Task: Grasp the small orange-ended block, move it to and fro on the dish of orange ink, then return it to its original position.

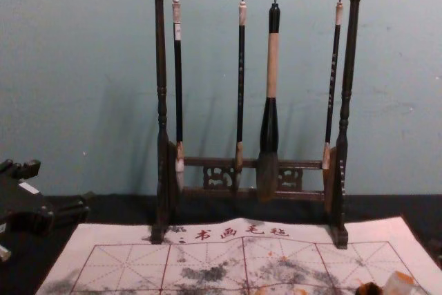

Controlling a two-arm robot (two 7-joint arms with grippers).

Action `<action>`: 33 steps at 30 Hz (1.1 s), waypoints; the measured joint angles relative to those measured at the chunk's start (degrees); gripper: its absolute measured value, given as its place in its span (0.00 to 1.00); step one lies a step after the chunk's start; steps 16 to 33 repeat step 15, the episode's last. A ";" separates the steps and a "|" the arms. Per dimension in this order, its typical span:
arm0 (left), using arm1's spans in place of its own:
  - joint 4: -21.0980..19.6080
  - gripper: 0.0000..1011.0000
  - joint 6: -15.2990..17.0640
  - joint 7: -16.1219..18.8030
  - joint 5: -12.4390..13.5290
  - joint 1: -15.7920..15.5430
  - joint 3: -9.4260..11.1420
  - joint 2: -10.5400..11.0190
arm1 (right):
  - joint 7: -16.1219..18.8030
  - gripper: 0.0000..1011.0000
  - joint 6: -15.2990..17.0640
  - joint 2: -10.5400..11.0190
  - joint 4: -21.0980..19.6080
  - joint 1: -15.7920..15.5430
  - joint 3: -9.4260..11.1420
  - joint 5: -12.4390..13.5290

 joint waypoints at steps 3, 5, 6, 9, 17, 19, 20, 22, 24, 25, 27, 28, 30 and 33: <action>0.00 0.99 0.00 0.00 0.00 0.00 0.00 0.00 | 0.00 0.99 0.00 0.00 0.00 0.00 0.00 0.01; 0.00 0.99 0.00 0.00 0.00 0.00 0.00 0.00 | 0.00 0.99 0.00 0.00 0.00 0.00 0.00 0.02; 0.00 0.99 0.00 0.00 0.00 0.00 0.00 0.00 | 0.00 0.99 0.00 0.00 0.00 0.00 0.00 0.02; 0.00 0.99 0.00 0.00 0.00 0.00 0.00 0.00 | 0.00 0.99 0.00 0.00 0.01 0.00 0.00 0.02; 0.00 0.99 0.00 0.00 0.00 0.00 0.00 0.00 | 0.00 0.99 0.00 0.00 0.01 0.00 0.00 0.02; 0.00 0.99 0.00 0.00 0.00 0.00 0.00 0.00 | 0.00 0.99 0.00 0.00 0.01 0.00 0.00 0.02; 0.00 0.99 0.00 0.00 0.00 0.00 0.00 0.00 | 0.00 0.99 0.00 0.00 0.01 0.00 0.00 0.02; 0.00 0.99 0.00 0.00 0.00 0.00 0.00 0.00 | 0.00 0.99 0.00 0.00 0.01 0.00 0.00 0.02; 0.00 0.99 0.00 0.00 0.00 0.00 0.00 0.00 | 0.00 0.99 0.00 0.00 0.01 0.00 0.00 0.02; 0.00 0.99 0.00 0.00 0.00 0.00 0.00 0.00 | 0.00 0.99 0.00 0.00 0.01 0.00 0.00 0.02; 0.00 0.99 0.00 0.00 0.00 0.00 0.00 0.00 | 0.00 0.99 0.00 0.00 0.01 0.00 0.00 0.02; 0.00 0.99 0.00 0.00 0.00 0.00 0.00 0.00 | 0.00 0.99 0.00 0.00 0.01 0.00 0.00 0.02; 0.00 0.99 0.00 0.00 0.00 0.00 0.00 0.00 | 0.00 0.99 0.00 0.00 0.01 0.00 0.00 0.02; 0.00 0.99 0.00 0.00 0.00 0.00 0.00 0.00 | 0.00 0.99 0.00 0.00 0.01 0.00 0.00 0.02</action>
